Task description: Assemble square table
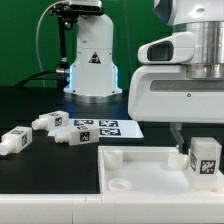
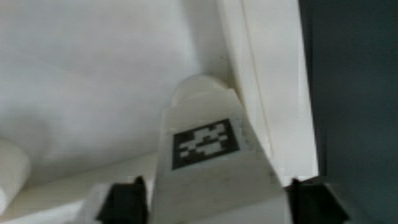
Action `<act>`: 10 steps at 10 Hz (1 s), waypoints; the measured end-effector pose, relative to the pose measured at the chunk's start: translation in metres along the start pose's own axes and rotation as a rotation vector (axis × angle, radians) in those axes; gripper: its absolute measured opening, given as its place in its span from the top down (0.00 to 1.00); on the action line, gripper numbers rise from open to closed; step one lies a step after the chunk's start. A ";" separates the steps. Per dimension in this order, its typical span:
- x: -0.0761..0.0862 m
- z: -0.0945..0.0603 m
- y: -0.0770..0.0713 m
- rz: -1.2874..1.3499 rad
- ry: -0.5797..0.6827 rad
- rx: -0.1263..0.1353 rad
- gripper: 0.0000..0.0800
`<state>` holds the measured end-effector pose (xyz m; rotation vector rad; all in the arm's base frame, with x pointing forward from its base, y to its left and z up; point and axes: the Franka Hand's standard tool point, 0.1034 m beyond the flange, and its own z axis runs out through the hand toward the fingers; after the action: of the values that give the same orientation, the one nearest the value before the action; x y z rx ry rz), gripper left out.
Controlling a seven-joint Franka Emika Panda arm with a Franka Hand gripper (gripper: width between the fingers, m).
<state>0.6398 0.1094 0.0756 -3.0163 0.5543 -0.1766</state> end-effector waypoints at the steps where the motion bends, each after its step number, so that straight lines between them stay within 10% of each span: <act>1: 0.000 0.000 0.000 0.092 0.000 0.000 0.65; 10: 0.000 0.001 -0.001 1.326 -0.047 -0.036 0.64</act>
Offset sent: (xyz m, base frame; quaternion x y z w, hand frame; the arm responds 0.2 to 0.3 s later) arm 0.0061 -0.0074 -0.0002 -0.0318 -0.0079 0.2942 0.9552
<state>0.6406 0.1104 0.0748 -2.0219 2.2718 0.0024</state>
